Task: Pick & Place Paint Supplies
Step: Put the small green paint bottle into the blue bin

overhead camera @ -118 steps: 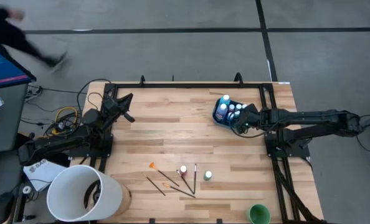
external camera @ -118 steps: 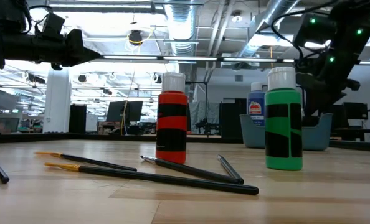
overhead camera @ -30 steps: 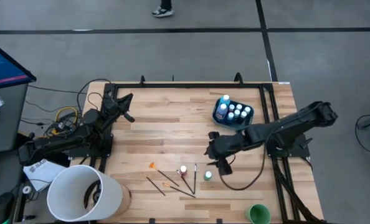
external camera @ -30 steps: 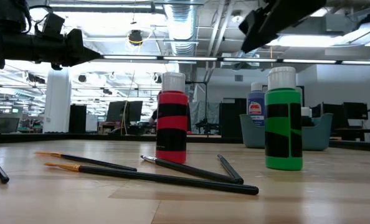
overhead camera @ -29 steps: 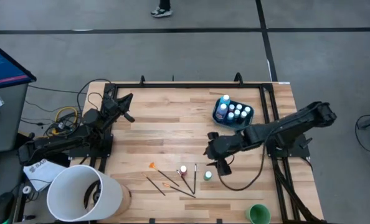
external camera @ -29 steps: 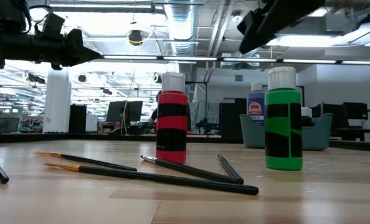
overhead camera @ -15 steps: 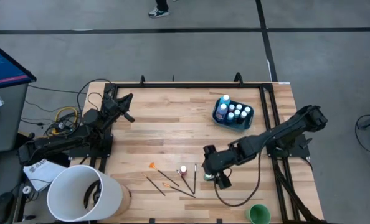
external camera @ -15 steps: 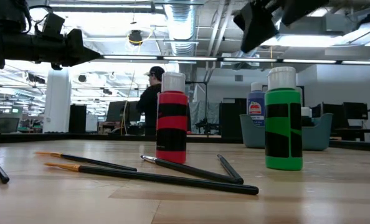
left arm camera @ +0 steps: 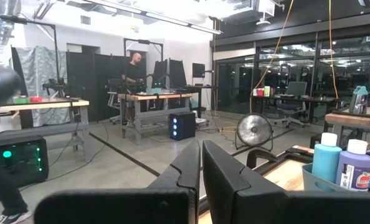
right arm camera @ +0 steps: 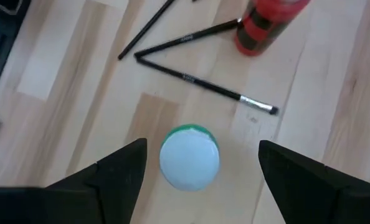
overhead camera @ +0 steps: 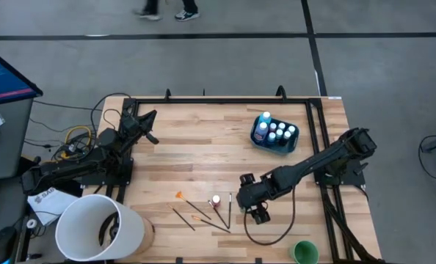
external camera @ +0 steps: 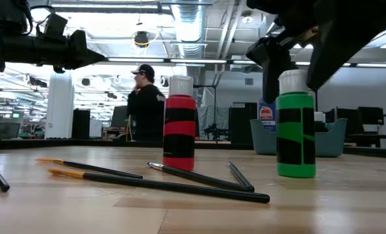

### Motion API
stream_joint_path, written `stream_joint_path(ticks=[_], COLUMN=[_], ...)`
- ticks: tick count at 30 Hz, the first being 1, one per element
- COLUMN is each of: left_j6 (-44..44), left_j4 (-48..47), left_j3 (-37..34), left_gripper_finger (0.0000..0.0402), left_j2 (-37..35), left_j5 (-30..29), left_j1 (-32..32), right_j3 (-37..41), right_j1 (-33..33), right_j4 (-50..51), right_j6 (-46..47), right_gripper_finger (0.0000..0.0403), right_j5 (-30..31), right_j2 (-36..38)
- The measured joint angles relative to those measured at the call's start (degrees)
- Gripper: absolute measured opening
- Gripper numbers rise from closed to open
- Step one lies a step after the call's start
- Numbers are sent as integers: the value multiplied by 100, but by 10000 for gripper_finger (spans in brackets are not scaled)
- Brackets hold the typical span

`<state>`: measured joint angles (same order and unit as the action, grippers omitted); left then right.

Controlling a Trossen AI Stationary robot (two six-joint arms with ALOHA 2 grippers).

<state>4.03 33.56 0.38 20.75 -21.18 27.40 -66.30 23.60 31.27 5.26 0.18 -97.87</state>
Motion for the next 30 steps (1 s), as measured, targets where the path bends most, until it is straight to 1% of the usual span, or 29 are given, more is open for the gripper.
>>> stream_joint_path(ticks=[4, 9, 12, 17, 18, 21, 24, 30], left_j6=[0, 0, 0, 2, 0, 0, 0, 1], left_j4=[0, 0, 0, 0, 0, 0, 0, 0], left_j3=[1, 1, 2, 2, 0, 2, 2, 1], left_gripper_finger=[8, 8, 8, 8, 8, 8, 8, 8], left_j2=[-2, -1, -1, -1, -2, 0, 0, -2], left_j5=[1, -1, 0, -1, -1, 0, 1, -1], left_j1=[-2, -1, 0, 0, -2, -1, -1, -1], right_j3=[0, 0, 0, 0, -1, -2, 4, 4], right_j1=[-5, -5, -5, -5, -7, -52, -150, -407], right_j4=[3, 4, 4, 68, 83, 143, 369, 1244], right_j6=[104, 100, 81, 58, 48, 19, 25, 281], right_gripper_finger=[287, 246, 206, 114, 106, 108, 108, 108], right_j5=[165, 176, 176, 174, 172, 166, 189, 830], right_j2=[1, 1, 1, 5, 8, 35, 230, 1176])
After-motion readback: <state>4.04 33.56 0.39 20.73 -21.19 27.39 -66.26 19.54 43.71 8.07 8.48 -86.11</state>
